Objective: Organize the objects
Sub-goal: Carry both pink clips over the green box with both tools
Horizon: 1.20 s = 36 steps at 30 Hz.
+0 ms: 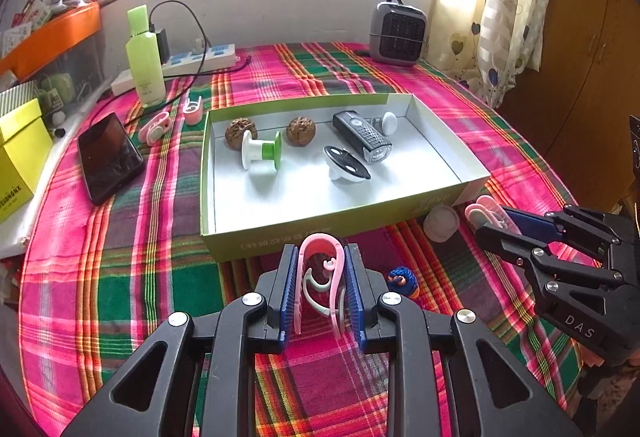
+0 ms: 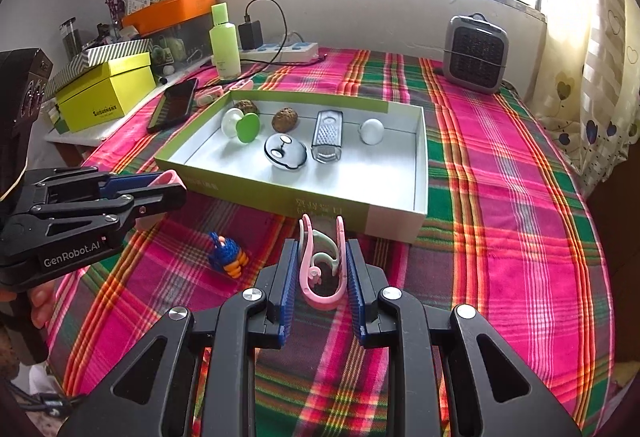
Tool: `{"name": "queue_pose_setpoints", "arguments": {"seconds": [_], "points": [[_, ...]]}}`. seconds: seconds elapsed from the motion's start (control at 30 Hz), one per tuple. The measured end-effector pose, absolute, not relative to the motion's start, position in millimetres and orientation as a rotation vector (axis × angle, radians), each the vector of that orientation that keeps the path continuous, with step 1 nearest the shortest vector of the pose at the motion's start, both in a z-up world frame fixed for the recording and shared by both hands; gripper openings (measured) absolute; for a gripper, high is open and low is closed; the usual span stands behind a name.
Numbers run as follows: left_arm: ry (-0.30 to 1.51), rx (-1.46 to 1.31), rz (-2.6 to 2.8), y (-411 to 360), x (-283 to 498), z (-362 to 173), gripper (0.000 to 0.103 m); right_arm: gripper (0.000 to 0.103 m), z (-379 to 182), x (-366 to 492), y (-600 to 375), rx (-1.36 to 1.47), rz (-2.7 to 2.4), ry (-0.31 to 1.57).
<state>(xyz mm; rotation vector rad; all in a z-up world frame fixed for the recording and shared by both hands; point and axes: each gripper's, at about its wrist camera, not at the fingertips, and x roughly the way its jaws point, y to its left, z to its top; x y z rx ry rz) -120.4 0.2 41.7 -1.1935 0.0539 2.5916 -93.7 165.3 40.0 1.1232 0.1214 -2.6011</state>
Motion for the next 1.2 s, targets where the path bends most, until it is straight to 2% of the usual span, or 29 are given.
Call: {"name": "queue_pose_setpoints", "arguments": {"seconds": [0.63,1.2], "points": [[0.000,-1.195,2.611,-4,-154,49,0.022,0.024,53,-128,146,1.071,-2.584,0.107],[-0.057,-1.251,2.612,-7,-190,39,0.021,0.024,40,-171,142,1.147,-2.554,0.074]]}}
